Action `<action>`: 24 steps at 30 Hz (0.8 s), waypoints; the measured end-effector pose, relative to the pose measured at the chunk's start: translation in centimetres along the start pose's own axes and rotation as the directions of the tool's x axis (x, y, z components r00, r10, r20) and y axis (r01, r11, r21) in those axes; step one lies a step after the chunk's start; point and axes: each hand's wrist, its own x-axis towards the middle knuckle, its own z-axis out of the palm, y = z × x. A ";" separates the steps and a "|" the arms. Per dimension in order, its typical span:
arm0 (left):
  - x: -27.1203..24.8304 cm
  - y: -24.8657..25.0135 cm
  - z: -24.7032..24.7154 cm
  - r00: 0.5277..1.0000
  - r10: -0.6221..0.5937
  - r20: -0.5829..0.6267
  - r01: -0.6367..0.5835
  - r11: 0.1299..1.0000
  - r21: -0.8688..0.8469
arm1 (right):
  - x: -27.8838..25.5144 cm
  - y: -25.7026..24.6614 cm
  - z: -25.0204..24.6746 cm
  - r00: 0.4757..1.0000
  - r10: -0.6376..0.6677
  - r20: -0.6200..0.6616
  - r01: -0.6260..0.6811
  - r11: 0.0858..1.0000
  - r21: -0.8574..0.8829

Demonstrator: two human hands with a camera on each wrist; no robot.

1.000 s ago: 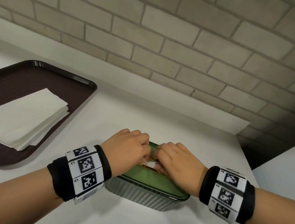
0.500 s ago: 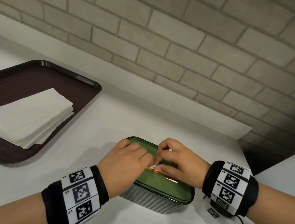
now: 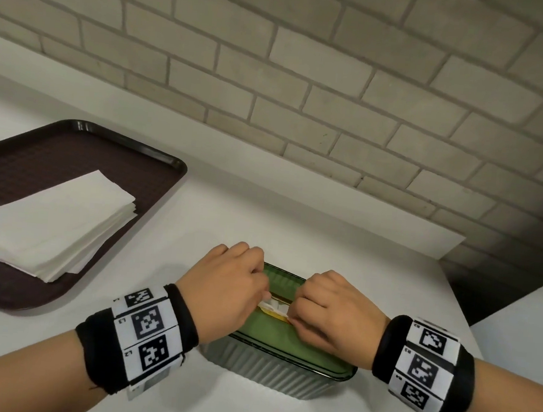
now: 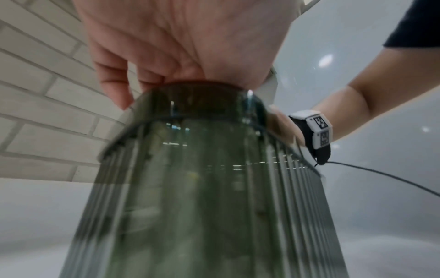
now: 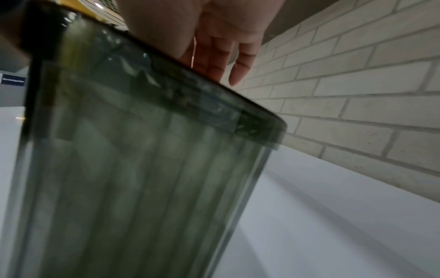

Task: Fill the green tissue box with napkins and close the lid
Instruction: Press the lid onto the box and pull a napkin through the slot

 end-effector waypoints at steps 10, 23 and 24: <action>0.4 -0.5 0.9 0.983 0.150 0.102 -0.150 0.989 -0.017 | -0.3 -1.0 0.2 1.000 0.024 0.018 -0.024 0.999 0.024; -0.5 0.6 0.5 0.987 0.150 -0.063 -0.144 0.985 0.094 | 1.8 0.4 -0.9 0.808 0.413 0.421 -0.589 0.583 0.560; -0.5 0.6 0.5 0.986 0.146 -0.084 -0.139 0.987 0.080 | 2.0 0.7 -1.1 0.794 0.392 0.465 -0.607 0.558 0.566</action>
